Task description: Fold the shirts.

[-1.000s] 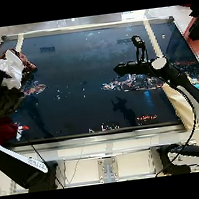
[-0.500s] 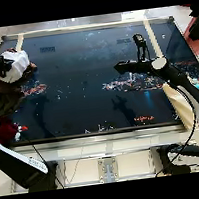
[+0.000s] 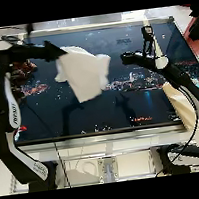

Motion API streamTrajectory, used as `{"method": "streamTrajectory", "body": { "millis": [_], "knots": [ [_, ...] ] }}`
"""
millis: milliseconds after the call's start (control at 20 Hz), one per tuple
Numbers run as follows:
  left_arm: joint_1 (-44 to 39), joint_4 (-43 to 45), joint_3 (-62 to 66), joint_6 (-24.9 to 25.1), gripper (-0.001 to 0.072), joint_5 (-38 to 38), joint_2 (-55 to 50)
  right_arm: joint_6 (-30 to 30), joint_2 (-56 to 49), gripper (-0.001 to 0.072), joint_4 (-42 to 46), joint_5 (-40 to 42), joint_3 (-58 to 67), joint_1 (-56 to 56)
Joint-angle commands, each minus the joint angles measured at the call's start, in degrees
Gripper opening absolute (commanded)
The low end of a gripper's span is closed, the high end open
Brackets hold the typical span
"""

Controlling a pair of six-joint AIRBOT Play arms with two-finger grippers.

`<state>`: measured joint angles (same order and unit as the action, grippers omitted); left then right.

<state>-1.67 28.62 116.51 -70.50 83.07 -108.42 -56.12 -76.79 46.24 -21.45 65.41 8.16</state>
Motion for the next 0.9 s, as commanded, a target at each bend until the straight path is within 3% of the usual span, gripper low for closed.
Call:
{"method": "streamTrajectory", "body": {
  "millis": [0, 150, 300, 450, 500, 550, 600, 650, 850],
  "knots": [
    [-14.6, 24.98, -0.85, -2.12, 0.001, -2.45, 0.48, -0.85, 0.5, 0.0444, 2.25, -4.66, 0.0, -4.48],
    [-22.86, 44.92, -3.5, -6.95, 0.001, -1.77, -0.5, -3.15, 0.5, 0.0444, 2.25, -13.16, -0.02, -10.64],
    [-25.86, 56.68, -3.74, -9.42, 0.001, 1.18, -2.82, -4.15, 0.15, 0.0444, 3.39, -22.99, -0.09, -13.66],
    [-25.68, 67.47, -2.25, -17.55, 0.0034, 1.44, -2.99, -4.44, -1.2, 0.0445, 2.12, -29.55, -2.86, -12.96],
    [-25.68, 70.38, -0.28, -18.8, 0.0156, 2.03, -2.95, -4.42, -1.6, 0.0445, 1.88, -31.01, -4.44, -12.35],
    [-25.68, 72.78, 2.32, -19.32, 0.0344, 2.19, -2.67, -4.55, -1.7, 0.0445, 2.91, -31.34, -6.36, -11.74],
    [-25.66, 74.77, 3.87, -19.34, 0.0449, 1.05, -1.66, -5.05, -1.7, 0.0445, 3.67, -30.99, -8.33, -11.41],
    [-25.62, 77.02, 3.96, -19.61, 0.0499, -1.57, 0.24, -6.8, -1.7, 0.0445, 3.96, -30.86, -10.64, -11.41],
    [-24.02, 79.58, 3.89, -19.93, 0.0497, -7.32, 4.74, -7.13, -1.73, 0.0445, 2.58, -29.51, -19.58, -11.41]
  ]
}}
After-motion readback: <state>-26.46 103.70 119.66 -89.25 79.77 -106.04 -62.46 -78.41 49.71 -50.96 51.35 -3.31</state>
